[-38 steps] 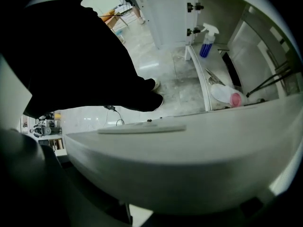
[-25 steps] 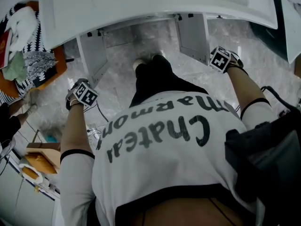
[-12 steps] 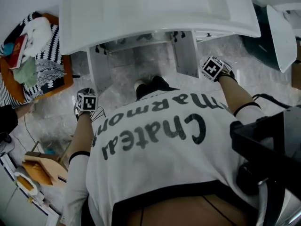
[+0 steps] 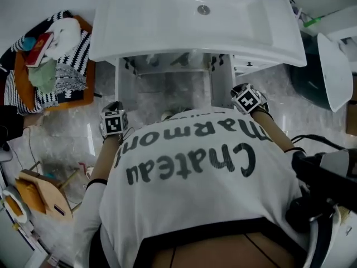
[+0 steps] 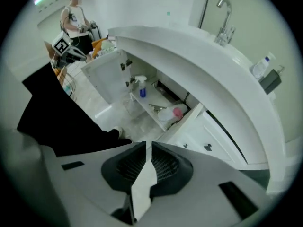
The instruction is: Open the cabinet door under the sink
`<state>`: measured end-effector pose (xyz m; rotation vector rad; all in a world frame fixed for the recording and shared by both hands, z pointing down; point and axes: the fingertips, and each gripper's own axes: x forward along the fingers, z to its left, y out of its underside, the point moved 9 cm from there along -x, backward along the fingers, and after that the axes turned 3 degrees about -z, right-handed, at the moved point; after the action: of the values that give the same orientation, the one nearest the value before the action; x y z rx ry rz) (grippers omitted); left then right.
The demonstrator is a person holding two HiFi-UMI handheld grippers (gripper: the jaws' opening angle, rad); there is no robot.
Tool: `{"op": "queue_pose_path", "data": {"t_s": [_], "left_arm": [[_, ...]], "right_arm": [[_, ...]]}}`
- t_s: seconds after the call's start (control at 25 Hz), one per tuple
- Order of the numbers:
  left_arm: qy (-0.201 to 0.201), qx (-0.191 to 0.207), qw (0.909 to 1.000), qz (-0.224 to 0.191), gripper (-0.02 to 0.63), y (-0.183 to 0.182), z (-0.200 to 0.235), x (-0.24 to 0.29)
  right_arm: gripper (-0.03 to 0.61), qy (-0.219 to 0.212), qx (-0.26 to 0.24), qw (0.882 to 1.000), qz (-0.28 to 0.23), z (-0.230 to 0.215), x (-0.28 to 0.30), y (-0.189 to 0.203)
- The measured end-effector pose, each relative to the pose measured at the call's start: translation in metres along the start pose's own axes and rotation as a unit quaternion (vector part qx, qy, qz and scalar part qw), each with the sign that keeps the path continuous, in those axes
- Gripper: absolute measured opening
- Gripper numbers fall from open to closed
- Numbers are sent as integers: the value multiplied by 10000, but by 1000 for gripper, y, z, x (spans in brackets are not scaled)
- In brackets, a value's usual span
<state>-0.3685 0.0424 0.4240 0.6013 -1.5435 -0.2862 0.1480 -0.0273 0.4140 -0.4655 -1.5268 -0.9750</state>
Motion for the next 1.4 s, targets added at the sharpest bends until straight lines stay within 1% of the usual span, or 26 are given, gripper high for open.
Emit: {"op": "queue_pose_path", "data": {"t_s": [0.08,0.12,0.16,0.24,0.28,0.32,0.36,0.4,0.44,0.48,0.52,0.6,0.72,0.8,0.88,0.92,0.96,1.0,1.04,1.08,1.16,1.24,1.32,1.4], "left_arm": [[146,-294,9983,-480,25,-15,-12,-9],[275,-443,9961,-712,25,-25,-20,-13],[442,-558,9928,-959,25,-36,-29,-18],[936,-606,9826,-1486,13,-65,-50,-27],[1280,-481,9751,-1746,9,-81,-63,-33],[1650,-234,9659,-1984,9,-97,-76,-41],[1961,98,9559,-2186,9,-114,-90,-50],[2142,434,9469,-2359,9,-129,-103,-59],[2200,696,9398,-2520,9,-144,-113,-69],[2203,835,9341,-2684,9,-158,-121,-78],[2219,852,9283,-2860,9,-170,-127,-87],[2358,697,9145,-3214,9,-191,-134,-106],[2582,343,8914,-3709,9,-215,-138,-135],[2755,-37,8708,-4072,9,-228,-135,-154],[2890,-357,8506,-4378,9,-238,-132,-170],[2920,-407,8429,-4501,9,-242,-131,-176],[2926,-386,8378,-4593,9,-245,-130,-182],[2908,-322,8360,-4641,9,-247,-130,-185],[2869,-241,8375,-4645,9,-248,-130,-187],[2811,-158,8418,-4606,9,-248,-129,-186],[2678,-23,8557,-4427,9,-245,-129,-180],[2589,87,8698,-4199,9,-239,-129,-172],[2495,185,8809,-4017,9,-232,-128,-165],[2391,194,8903,-3871,9,-226,-127,-159]], "right_arm": [[40,3,508,9970,-580,1,-10,-18],[38,-44,806,9924,-934,1,-16,-29],[37,-128,1114,9850,-1311,0,-21,-41],[31,-413,1613,9641,-2070,1,-34,-67],[26,-590,1736,9527,-2425,2,-41,-81],[24,-762,1781,9419,-2744,3,-49,-95],[20,-919,1779,9318,-3028,5,-58,-109],[17,-1070,1757,9217,-3287,6,-69,-124],[14,-1225,1718,9114,-3533,8,-80,-137],[11,-1380,1655,9010,-3764,9,-92,-151],[11,-1523,1571,8911,-3975,12,-103,-164],[11,-1711,1357,8756,-4309,17,-126,-188],[11,-1772,1063,8612,-4644,27,-157,-212],[11,-1888,1005,8468,-4870,30,-175,-223],[11,-2052,972,8287,-5115,33,-191,-231],[11,-2092,937,8217,-5217,34,-198,-234],[11,-2092,893,8175,-5291,35,-203,-236],[11,-2056,850,8162,-5332,35,-207,-237],[11,-1987,812,8175,-5344,36,-208,-238],[11,-1894,780,8212,-5326,36,-207,-238],[11,-1715,744,8327,-5213,37,-202,-237],[11,-1656,806,8426,-5061,37,-196,-233],[11,-1662,966,8476,-4946,35,-191,-228],[11,-1644,1150,8491,-4887,30,-186,-224]]}}
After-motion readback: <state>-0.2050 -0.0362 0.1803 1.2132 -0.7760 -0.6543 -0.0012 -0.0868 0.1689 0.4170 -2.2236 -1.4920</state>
